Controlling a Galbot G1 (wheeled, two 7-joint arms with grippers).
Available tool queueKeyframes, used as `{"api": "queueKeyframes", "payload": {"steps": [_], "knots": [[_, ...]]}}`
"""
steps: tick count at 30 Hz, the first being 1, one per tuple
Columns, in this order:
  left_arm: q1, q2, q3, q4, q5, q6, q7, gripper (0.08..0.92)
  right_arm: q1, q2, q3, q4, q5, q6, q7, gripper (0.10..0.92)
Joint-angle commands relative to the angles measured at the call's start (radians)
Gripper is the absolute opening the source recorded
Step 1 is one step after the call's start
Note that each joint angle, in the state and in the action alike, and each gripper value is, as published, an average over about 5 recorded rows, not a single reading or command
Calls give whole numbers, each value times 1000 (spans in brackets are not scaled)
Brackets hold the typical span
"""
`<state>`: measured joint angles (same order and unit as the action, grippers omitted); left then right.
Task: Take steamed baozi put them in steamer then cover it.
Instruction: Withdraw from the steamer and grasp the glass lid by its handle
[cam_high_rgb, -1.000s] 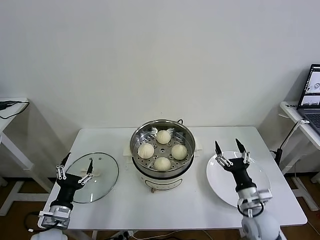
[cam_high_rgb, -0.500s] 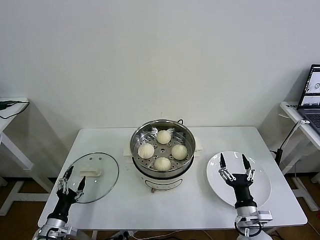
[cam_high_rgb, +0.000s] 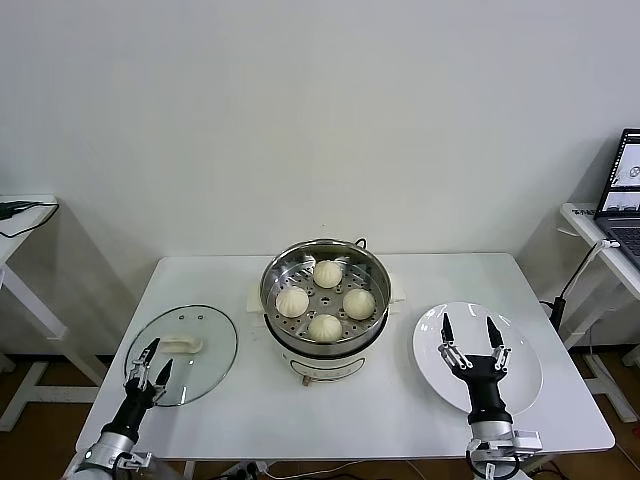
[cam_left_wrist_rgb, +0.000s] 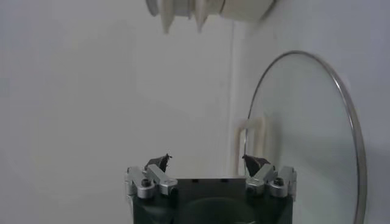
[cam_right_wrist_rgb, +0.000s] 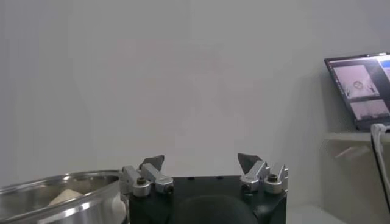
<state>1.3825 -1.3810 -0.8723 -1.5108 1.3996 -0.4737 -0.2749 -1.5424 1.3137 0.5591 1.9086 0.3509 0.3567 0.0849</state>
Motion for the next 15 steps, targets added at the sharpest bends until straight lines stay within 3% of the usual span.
{"api": "queueKeyframes", "payload": {"steps": [1,15], "knots": [[-92,5,14,78,100,-2,-35,823,-10,11,3,-4,-6,7,3,823],[-177,4,38,156,126,29,-35,823,-11,16,4,-12,-14,16,1,823]]}}
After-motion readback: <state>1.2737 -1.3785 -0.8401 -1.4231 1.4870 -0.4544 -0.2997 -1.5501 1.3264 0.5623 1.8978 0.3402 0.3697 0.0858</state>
